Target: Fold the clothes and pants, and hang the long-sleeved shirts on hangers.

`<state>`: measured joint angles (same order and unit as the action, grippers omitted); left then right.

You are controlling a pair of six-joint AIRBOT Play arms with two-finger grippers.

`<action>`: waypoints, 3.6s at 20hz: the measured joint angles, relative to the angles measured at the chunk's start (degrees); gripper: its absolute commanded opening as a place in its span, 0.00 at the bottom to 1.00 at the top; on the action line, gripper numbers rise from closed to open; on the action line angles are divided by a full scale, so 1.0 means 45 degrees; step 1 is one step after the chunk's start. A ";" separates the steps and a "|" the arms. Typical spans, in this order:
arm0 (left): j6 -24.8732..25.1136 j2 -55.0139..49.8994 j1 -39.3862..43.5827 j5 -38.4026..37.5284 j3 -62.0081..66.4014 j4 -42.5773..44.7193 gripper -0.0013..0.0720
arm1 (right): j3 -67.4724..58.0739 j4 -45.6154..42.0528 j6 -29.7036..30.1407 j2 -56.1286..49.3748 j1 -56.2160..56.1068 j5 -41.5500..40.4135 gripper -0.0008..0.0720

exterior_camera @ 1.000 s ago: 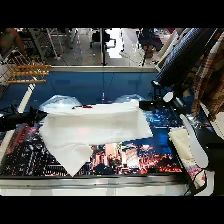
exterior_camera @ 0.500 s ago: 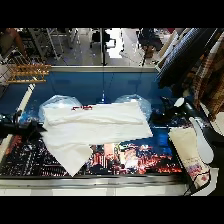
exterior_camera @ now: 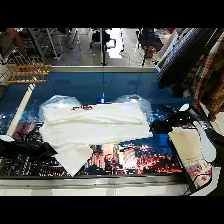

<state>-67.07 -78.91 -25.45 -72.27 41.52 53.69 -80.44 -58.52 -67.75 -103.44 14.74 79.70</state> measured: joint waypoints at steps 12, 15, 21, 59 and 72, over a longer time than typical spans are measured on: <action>0.0860 0.0364 0.0559 0.0549 -0.0253 -0.1253 0.02 | 0.0189 0.0622 0.0962 0.0617 -0.0719 0.1127 0.03; 0.1195 0.0933 -0.1059 -0.1015 -0.0131 -0.1185 0.02 | 0.1088 0.0491 0.1137 0.1914 -0.0738 0.1739 0.03; 0.1739 0.1676 -0.3706 -0.2545 0.0340 -0.4677 0.02 | 0.2613 0.0593 0.0583 0.4619 -0.0748 0.1331 0.03; 0.1132 -0.4668 0.2671 0.1049 0.6751 -0.3041 0.02 | -0.2205 -0.4532 -0.1632 0.1666 -0.1899 -0.0826 0.03; 0.0039 -0.2288 0.2744 0.0019 0.8723 -0.1778 0.03 | -0.2307 -0.1894 -0.5207 0.2686 -0.8442 -0.6669 0.03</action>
<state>-66.89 -89.21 -13.10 -72.18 80.77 45.69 -90.83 -67.05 -91.18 -91.35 -23.24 49.69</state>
